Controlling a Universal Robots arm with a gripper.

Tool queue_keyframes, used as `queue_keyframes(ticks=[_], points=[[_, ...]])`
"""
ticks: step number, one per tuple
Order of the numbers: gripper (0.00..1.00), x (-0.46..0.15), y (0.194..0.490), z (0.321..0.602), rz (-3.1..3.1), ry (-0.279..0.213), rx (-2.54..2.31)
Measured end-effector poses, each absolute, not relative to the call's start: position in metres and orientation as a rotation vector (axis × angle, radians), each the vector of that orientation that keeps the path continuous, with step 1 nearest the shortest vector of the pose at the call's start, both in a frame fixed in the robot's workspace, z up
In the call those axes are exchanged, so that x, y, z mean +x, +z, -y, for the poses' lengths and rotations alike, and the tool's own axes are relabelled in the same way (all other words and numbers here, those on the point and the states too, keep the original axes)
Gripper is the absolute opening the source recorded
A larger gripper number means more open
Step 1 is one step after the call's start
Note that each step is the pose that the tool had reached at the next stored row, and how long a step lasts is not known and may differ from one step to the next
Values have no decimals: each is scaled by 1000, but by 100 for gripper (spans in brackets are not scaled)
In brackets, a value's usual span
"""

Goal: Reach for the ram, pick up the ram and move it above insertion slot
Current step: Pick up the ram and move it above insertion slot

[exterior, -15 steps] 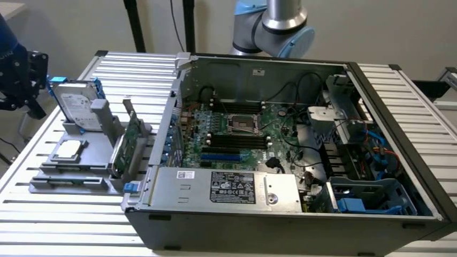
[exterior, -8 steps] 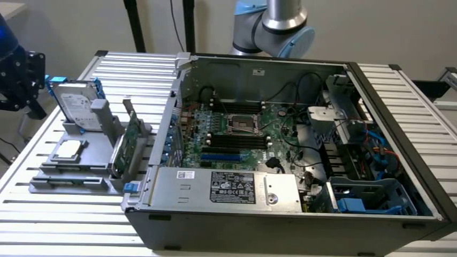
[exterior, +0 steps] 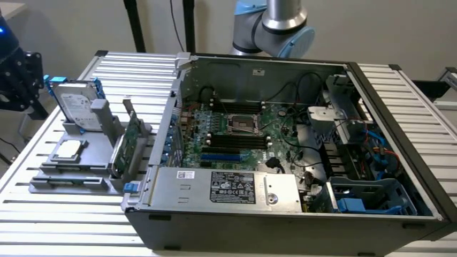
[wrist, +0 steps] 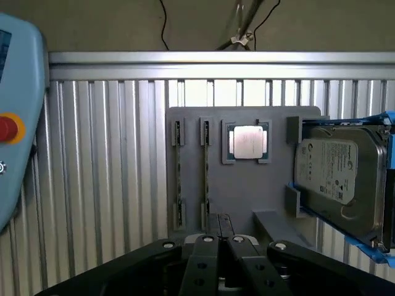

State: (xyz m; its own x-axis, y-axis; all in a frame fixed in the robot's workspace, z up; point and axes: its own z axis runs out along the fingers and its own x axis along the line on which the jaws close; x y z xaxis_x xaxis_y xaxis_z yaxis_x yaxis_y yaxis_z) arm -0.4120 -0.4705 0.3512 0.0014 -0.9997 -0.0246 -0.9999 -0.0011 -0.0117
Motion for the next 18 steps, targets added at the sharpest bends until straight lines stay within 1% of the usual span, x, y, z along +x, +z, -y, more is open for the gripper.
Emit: queue_keyframes(ticks=[11, 12, 13, 14, 17, 18], points=[[11, -411, 351, 471, -2159, 12, -2246], [12, -411, 351, 471, -2159, 12, -2247], [18, -411, 351, 471, -2159, 13, -2247], [18, -410, 350, 472, -2160, 14, -2247], [36, -410, 348, 472, -2161, 16, -2248], [36, -409, 346, 472, -2161, 17, -2249]])
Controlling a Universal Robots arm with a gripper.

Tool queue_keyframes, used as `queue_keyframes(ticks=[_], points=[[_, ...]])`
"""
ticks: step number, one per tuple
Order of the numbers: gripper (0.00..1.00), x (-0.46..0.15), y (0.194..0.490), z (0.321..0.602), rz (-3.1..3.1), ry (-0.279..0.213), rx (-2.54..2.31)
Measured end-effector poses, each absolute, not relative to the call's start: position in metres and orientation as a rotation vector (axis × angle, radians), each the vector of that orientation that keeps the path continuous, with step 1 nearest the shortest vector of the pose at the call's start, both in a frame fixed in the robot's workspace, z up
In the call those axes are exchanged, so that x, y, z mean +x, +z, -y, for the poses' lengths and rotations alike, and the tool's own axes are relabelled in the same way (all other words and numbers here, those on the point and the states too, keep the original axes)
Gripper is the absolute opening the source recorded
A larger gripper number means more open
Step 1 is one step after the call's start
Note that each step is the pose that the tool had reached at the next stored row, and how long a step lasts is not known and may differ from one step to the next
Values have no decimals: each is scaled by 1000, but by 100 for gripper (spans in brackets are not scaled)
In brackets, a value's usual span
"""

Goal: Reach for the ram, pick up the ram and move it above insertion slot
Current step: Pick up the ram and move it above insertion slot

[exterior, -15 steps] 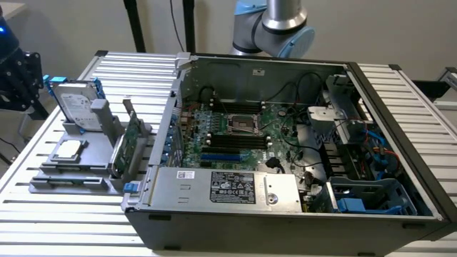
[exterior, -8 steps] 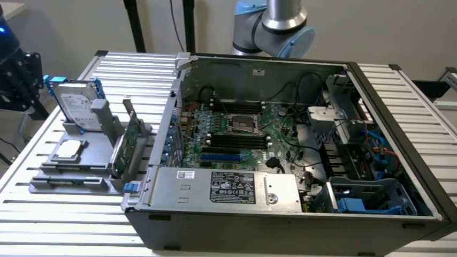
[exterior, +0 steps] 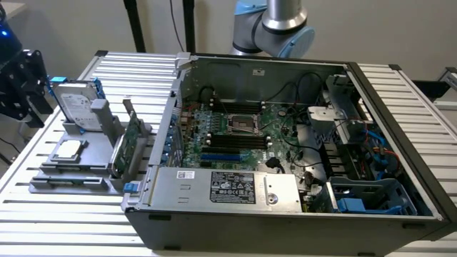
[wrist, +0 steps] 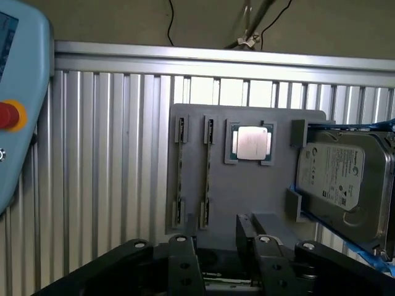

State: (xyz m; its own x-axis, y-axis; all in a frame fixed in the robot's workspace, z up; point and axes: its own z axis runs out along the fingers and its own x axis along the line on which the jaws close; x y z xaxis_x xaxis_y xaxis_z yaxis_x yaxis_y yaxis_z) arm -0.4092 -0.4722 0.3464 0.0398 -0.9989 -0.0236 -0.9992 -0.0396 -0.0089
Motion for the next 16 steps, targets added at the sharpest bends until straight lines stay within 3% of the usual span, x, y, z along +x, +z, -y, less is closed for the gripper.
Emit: queue_keyframes(ticks=[1, 2, 16], points=[[36, -409, 345, 472, -2162, 18, -2249], [42, -409, 343, 473, -2162, 19, -2249], [42, -406, 317, 482, -2155, 24, -2260]])
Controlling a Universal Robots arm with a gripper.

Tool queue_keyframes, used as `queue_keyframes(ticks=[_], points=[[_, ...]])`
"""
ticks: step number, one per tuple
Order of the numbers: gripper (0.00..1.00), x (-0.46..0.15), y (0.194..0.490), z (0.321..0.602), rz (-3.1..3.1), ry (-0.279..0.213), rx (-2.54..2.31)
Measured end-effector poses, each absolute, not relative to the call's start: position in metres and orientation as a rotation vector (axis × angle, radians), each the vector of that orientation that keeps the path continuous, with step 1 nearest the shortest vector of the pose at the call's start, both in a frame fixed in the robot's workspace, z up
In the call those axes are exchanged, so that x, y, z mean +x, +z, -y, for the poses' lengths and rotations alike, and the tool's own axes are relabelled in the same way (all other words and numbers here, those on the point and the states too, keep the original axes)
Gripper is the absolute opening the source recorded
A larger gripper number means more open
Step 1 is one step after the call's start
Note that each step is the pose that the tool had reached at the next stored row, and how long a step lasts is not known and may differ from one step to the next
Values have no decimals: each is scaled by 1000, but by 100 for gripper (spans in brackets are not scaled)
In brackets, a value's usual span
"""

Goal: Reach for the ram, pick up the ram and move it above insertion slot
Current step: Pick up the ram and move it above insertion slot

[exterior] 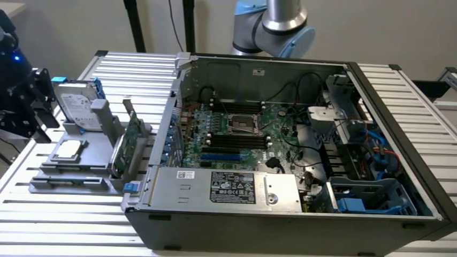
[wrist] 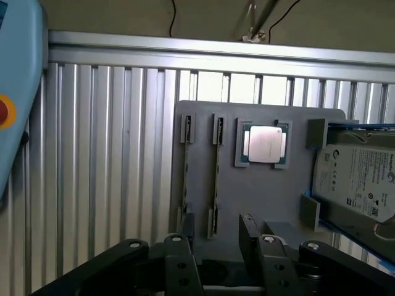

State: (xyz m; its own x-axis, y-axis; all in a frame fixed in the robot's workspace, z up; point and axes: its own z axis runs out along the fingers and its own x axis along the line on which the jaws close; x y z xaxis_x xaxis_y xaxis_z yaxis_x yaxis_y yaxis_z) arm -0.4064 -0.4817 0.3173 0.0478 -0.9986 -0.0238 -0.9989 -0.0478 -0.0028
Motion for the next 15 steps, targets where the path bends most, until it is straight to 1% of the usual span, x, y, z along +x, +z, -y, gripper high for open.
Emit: queue_keyframes(ticks=[15], points=[[42, -405, 290, 495, -2148, 28, -2271]])
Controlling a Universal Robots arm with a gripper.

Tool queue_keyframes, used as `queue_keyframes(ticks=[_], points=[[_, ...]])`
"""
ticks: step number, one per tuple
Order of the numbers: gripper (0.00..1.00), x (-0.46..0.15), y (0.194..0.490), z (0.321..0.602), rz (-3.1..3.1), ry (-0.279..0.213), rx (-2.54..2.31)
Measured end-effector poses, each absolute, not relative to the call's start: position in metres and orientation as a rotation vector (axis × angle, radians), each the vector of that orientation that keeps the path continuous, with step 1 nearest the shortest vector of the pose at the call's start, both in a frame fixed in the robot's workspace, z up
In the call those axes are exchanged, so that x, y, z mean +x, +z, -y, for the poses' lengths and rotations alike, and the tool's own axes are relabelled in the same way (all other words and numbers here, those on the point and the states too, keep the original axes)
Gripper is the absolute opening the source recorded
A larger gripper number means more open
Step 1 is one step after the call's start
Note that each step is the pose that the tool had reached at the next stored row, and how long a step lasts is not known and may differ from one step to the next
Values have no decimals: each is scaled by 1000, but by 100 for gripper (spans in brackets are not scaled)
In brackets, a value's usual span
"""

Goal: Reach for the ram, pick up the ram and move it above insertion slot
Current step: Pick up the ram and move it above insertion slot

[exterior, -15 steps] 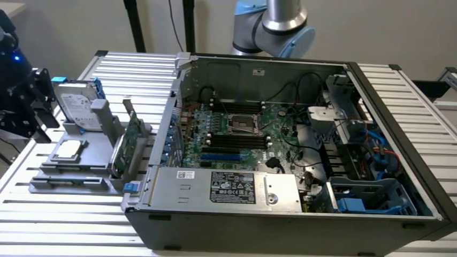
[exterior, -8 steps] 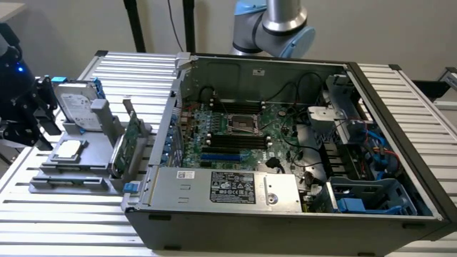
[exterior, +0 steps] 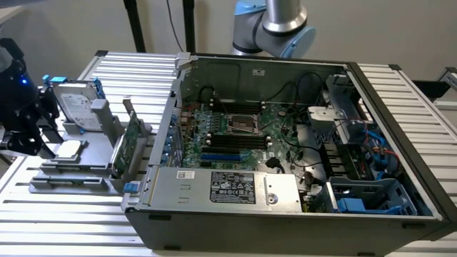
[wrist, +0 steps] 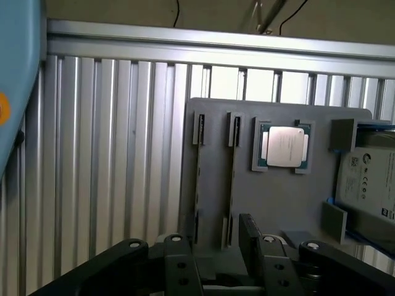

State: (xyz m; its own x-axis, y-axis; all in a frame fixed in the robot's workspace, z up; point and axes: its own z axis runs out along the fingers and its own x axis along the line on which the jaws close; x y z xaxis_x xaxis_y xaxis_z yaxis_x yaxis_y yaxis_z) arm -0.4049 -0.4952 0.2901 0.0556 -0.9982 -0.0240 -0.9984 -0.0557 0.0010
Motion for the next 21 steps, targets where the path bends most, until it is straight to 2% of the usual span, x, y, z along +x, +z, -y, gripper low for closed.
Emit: queue_keyframes(ticks=[21], points=[[42, -405, 252, 507, -2147, 36, -2278]])
